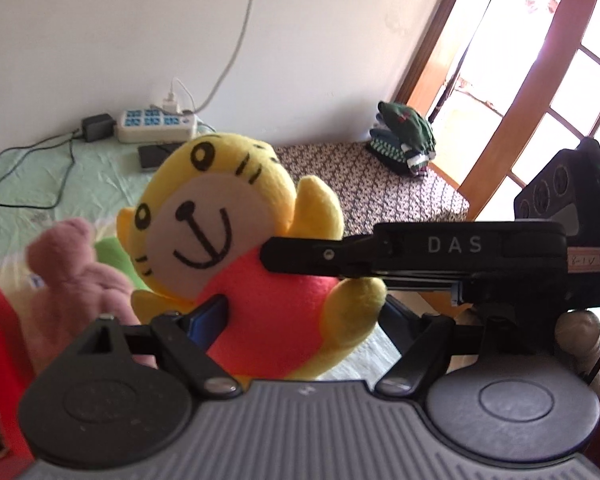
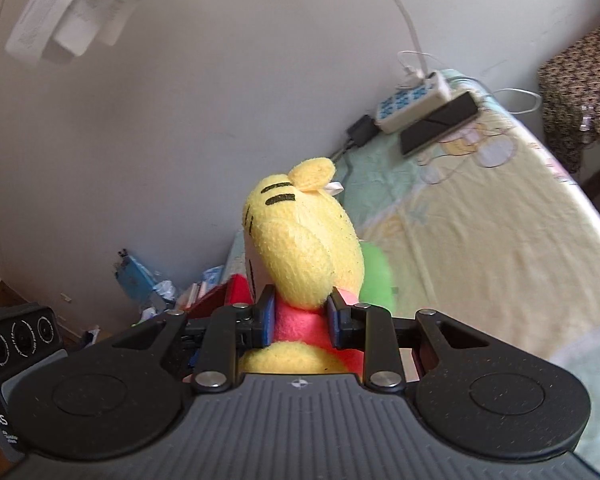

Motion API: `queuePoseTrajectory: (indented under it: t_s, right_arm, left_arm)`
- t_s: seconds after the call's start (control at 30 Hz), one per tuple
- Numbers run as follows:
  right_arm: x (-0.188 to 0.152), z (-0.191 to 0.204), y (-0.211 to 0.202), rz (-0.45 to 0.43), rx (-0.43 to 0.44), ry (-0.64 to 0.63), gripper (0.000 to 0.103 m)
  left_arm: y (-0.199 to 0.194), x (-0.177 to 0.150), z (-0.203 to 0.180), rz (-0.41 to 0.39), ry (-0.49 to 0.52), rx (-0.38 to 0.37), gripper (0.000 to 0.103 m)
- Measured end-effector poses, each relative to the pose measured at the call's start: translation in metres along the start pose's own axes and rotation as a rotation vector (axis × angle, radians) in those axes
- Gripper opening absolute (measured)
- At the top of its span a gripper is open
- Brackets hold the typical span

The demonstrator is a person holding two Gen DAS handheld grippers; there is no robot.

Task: Organize objects
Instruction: 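Lift the tiger plush with the right gripper and carry it to the red box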

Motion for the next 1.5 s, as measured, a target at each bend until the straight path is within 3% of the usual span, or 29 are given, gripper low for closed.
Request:
queuePoseTrajectory:
  t_s: [0.27, 0.5, 0.73, 0.9, 0.97, 1.13, 1.37, 1.5]
  right_arm:
    - [-0.019, 0.081, 0.063, 0.023, 0.081, -0.066, 0.028]
    - [-0.037, 0.119, 0.116, 0.038, 0.040, -0.130, 0.027]
    - [-0.054, 0.134, 0.147, 0.051, -0.063, -0.222, 0.026]
    - [-0.070, 0.131, 0.164, 0.075, -0.094, -0.228, 0.026]
    - [-0.079, 0.125, 0.172, 0.088, -0.131, -0.219, 0.026]
    - [-0.095, 0.113, 0.180, 0.119, -0.214, -0.234, 0.025]
    - [-0.094, 0.106, 0.178, 0.111, -0.217, -0.190, 0.031]
    - [-0.092, 0.109, 0.166, 0.068, -0.205, -0.178, 0.035]
  left_arm:
    - [-0.094, 0.004, 0.070, -0.112, -0.007, 0.066, 0.079]
    - [-0.133, 0.003, 0.138, -0.134, -0.037, 0.129, 0.079]
    - [-0.128, -0.019, 0.198, -0.078, -0.137, 0.116, 0.080]
    - [-0.130, -0.029, 0.212, -0.079, -0.166, 0.094, 0.083]
    - [-0.128, -0.033, 0.218, -0.071, -0.155, 0.110, 0.079]
    - [-0.108, -0.049, 0.234, -0.001, -0.177, 0.102, 0.078]
    - [-0.090, -0.062, 0.241, 0.037, -0.213, 0.088, 0.081]
    - [-0.088, -0.063, 0.249, 0.043, -0.209, 0.105, 0.091]
Point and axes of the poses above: each gripper's, at about its wrist camera, not at the fingertips, and y roughly the way its jaws point, z to its left, x to its top, the point moved 9 cm from there along y, roughly the way its jaws point, and after that the axes turned 5 degrees about -y, right-handed, at the moved point
